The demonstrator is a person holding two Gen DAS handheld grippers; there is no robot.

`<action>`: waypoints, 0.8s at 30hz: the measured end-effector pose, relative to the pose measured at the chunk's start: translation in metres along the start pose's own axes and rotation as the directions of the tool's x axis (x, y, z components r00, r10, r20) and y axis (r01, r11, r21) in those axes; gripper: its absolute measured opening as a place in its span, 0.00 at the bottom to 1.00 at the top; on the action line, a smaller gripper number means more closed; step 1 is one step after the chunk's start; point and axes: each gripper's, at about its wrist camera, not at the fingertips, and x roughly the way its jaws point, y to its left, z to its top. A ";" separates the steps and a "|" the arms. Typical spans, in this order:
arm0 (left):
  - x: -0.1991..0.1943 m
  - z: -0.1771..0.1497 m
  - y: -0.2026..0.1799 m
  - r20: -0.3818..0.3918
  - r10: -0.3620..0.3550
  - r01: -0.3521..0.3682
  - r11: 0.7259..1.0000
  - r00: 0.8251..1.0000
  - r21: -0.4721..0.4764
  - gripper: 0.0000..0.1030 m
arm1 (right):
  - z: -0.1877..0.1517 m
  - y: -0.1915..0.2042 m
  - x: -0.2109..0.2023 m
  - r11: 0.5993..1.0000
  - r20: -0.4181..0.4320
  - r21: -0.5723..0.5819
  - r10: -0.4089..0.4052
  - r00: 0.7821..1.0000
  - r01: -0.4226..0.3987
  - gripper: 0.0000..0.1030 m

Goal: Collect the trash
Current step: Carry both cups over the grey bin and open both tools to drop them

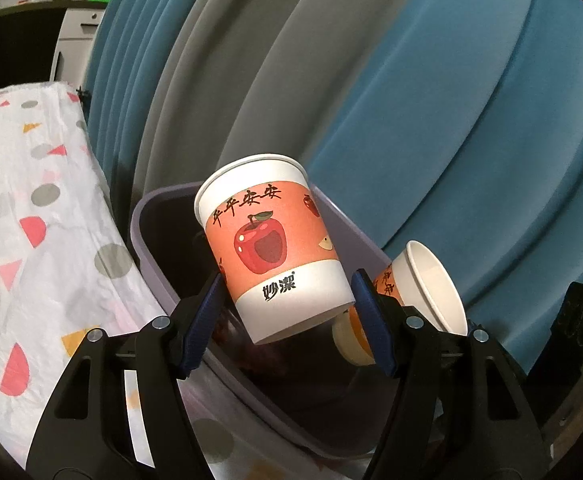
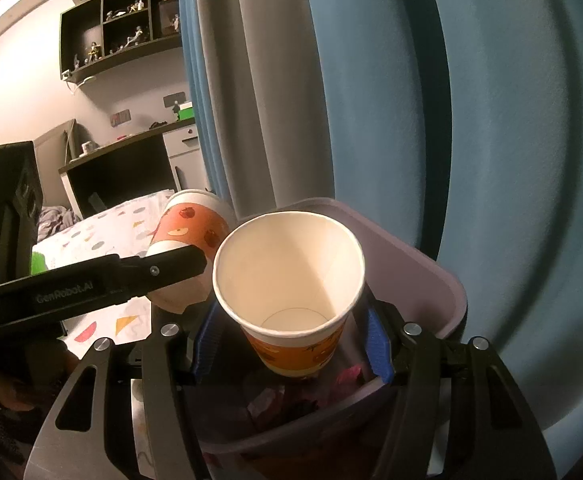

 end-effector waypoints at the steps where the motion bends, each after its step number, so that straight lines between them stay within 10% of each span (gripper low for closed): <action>1: 0.001 0.000 0.002 -0.003 0.003 -0.003 1.000 1.000 -0.006 0.63 | 0.000 0.001 0.001 1.000 -0.003 -0.001 0.001 1.000 -0.001 0.58; 8: -0.007 -0.002 0.004 0.008 0.011 -0.010 1.000 1.000 -0.027 0.63 | -0.005 0.000 0.005 1.000 -0.028 -0.008 -0.004 1.000 0.004 0.59; 16: -0.040 -0.004 0.007 0.089 0.103 -0.100 0.994 0.991 -0.037 0.87 | -0.002 0.003 0.013 1.000 -0.059 -0.019 -0.003 0.998 0.002 0.61; 24: -0.101 -0.023 0.002 0.205 0.275 -0.277 0.961 0.939 -0.017 0.93 | -0.002 0.006 0.018 1.000 -0.067 -0.027 -0.006 0.998 0.004 0.67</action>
